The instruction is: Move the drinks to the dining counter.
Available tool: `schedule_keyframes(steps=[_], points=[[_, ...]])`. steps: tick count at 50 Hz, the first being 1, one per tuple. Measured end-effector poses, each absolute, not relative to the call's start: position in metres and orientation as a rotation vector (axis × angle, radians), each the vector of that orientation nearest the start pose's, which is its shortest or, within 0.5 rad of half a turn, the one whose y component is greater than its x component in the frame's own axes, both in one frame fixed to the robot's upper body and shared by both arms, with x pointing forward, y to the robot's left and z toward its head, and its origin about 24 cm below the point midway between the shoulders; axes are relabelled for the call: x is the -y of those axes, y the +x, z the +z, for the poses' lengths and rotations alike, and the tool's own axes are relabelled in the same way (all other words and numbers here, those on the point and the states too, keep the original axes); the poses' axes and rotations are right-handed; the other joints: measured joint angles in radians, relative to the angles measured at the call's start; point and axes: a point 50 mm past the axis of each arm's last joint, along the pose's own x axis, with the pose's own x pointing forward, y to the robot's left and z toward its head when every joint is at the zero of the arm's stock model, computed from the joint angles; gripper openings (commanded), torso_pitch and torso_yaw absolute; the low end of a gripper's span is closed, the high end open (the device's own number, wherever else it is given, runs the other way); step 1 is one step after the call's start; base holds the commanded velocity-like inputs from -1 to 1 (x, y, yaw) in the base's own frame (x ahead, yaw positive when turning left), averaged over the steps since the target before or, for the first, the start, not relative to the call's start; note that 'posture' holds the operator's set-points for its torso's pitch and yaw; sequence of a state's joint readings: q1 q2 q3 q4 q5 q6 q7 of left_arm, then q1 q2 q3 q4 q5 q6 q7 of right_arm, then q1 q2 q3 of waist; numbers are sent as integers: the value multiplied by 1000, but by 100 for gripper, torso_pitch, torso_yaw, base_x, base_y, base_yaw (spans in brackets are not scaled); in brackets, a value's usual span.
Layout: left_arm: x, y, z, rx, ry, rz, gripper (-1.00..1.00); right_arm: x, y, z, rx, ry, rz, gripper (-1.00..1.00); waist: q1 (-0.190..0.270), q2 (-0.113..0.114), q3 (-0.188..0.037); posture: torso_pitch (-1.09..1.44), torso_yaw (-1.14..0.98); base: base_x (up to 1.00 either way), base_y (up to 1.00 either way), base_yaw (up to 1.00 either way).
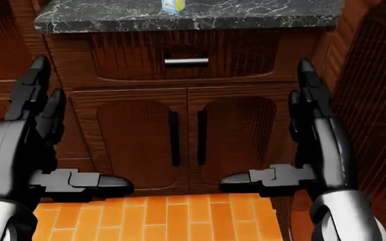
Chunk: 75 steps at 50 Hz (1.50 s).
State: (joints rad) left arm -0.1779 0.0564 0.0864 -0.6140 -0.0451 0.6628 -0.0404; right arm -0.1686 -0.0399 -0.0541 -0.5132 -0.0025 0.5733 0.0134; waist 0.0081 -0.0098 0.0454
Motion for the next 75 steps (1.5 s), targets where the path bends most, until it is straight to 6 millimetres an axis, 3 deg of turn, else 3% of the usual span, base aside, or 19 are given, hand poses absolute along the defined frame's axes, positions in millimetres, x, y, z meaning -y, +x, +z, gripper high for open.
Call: schedule_keyframes(steps=[4,6,9,14,17,21,29,31,34,36,43,45,49,54,57,60,63,68,75], points=[[-159,252,169,158,10,-26,100,155,262,147,105,-31,4,100,-2,-28,15,0,0,50,0,0],[-156,253,168,144,1,-39,100,158,262,146,94,-34,-9,100,-10,-9,18,0,0,54,0,0],[-153,254,163,114,-5,-57,100,162,262,143,74,-35,-31,100,-13,-13,10,0,0,61,0,0],[-156,252,171,143,-4,-48,100,160,260,153,118,-34,-19,100,-24,31,8,0,0,62,0,0],[-155,251,173,158,-1,-50,100,159,260,155,130,-34,-13,100,-29,81,-6,0,0,61,0,0],[-163,252,163,104,4,-11,100,151,261,144,80,-22,29,100,-1,84,3,0,0,62,0,0],[-163,249,175,157,10,-11,100,153,258,158,145,-13,21,100,37,8,-20,0,0,62,0,0],[-161,248,178,171,11,-19,100,152,257,163,164,-12,25,100,31,-31,-28,0,0,62,-2,0],[-154,250,171,128,-2,-54,100,159,256,155,117,-17,-5,100,4,-38,19,0,0,62,-8,0],[-155,249,170,112,-1,-56,100,160,255,156,105,-19,-14,100,-9,-43,10,0,0,62,-9,0],[-156,243,191,196,3,-51,100,157,248,180,198,-17,-1,100,-39,25,-10,0,0,62,-9,0],[-157,241,196,215,2,-48,100,156,245,187,222,-16,3,100,-30,64,-19,0,0,43,-9,0],[-164,241,191,171,7,-11,100,150,242,190,215,2,46,100,-9,89,8,0,0,3,-1,0],[-162,239,195,184,6,-26,100,152,239,193,225,4,40,100,-7,23,21,0,0,0,0,0],[-161,239,195,184,3,-29,100,151,239,195,241,4,44,100,-15,-38,6,0,0,0,-8,0],[-156,242,188,137,-6,-57,100,156,243,185,186,0,16,100,-31,-16,10,0,0,0,-16,0],[-158,240,191,160,-3,-53,100,156,243,186,188,-3,14,100,-26,-7,-19,0,0,0,-17,0],[-161,233,203,229,4,-34,100,153,238,196,258,-1,35,100,-9,74,-21,0,0,0,-17,0],[-164,234,196,185,7,-17,100,153,241,185,198,11,47,100,14,70,-41,0,0,0,-29,0]])
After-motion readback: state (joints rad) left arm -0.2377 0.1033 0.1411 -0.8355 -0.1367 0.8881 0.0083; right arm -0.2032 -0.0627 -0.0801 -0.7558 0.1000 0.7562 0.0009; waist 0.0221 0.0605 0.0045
